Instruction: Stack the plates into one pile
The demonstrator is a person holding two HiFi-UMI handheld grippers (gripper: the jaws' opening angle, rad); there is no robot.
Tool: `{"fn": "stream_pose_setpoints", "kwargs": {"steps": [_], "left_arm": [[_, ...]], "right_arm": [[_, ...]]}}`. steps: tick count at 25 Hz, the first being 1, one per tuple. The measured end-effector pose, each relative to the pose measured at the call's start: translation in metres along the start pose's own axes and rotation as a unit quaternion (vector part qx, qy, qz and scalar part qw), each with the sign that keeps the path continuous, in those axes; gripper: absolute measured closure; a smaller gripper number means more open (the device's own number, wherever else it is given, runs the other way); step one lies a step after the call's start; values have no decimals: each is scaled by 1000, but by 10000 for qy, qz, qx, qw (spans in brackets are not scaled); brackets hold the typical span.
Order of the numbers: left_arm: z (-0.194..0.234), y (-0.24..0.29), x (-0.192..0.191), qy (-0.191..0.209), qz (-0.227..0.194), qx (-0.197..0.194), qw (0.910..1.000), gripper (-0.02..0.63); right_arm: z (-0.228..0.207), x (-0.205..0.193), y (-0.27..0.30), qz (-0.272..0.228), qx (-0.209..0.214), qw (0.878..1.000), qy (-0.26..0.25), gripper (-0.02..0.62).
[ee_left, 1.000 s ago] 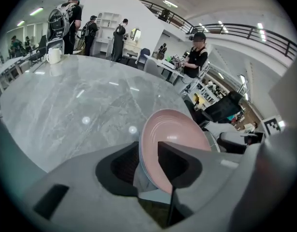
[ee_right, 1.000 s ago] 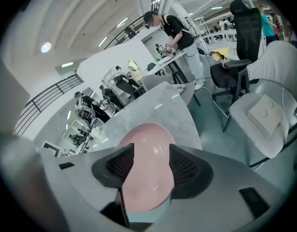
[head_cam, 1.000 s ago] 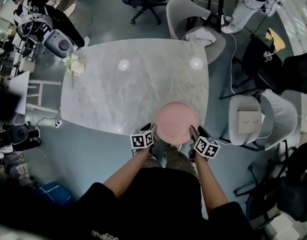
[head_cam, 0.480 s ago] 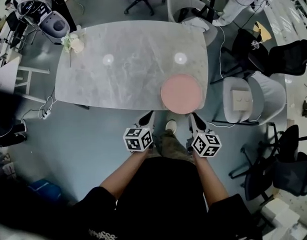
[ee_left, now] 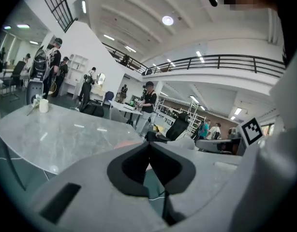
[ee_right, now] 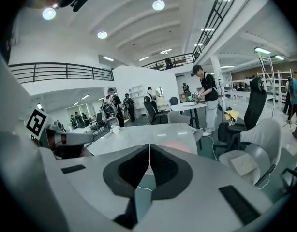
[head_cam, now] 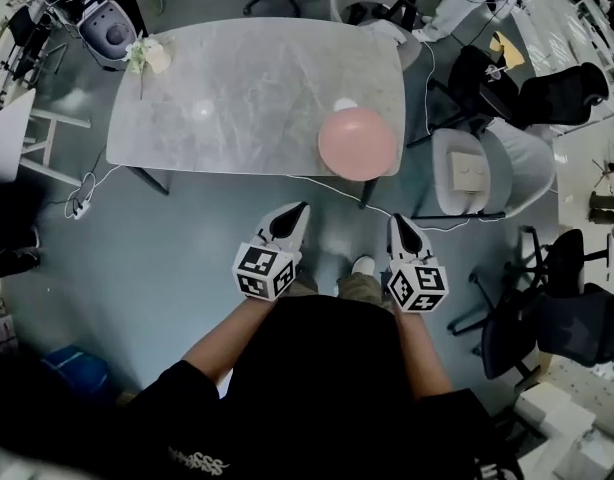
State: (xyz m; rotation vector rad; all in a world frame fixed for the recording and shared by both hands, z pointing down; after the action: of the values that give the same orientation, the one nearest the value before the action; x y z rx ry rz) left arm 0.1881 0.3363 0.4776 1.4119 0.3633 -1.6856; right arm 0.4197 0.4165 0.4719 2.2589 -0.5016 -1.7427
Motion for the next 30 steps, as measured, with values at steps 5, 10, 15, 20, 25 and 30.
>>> {"fn": "stream_pose_setpoints", "kwargs": {"steps": [5,10,15,20,25,30], "left_arm": [[-19,-17,-12,-152,-252,428,9987,591],[-51,-5,-12,-58,-276,788,9965,591],[-81,15,-1,-85,-551,1136,9920,591],[-120,23,-6,343,-643,1318,9886,591],[-155,40,-15,596,-672,1297,9875,591],[-173,45,-21,732,-693,1224,9874,591]], "right_arm": [[-42,7,-39,-433,-7,9991,-8,578],[-83,15,-69,-515,-5,9985,-180,580],[-126,24,-85,-602,134,9977,-282,581],[-157,26,-103,-631,201,9966,-487,581],[-182,28,-118,-677,180,9961,-537,581],[-193,30,-131,-768,95,9953,-579,581]]}}
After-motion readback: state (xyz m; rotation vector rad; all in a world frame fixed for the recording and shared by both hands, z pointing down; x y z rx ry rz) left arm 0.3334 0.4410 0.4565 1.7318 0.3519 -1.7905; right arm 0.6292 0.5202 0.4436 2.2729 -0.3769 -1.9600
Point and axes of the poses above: the fingertips, and each gripper's own axes: y forward along the fingers, z to its left, x out of its top, the point moved 6 cm from there along -y, backward along the fingers, and after that the axes turned 3 degrees about y, right-handed, at the moved point
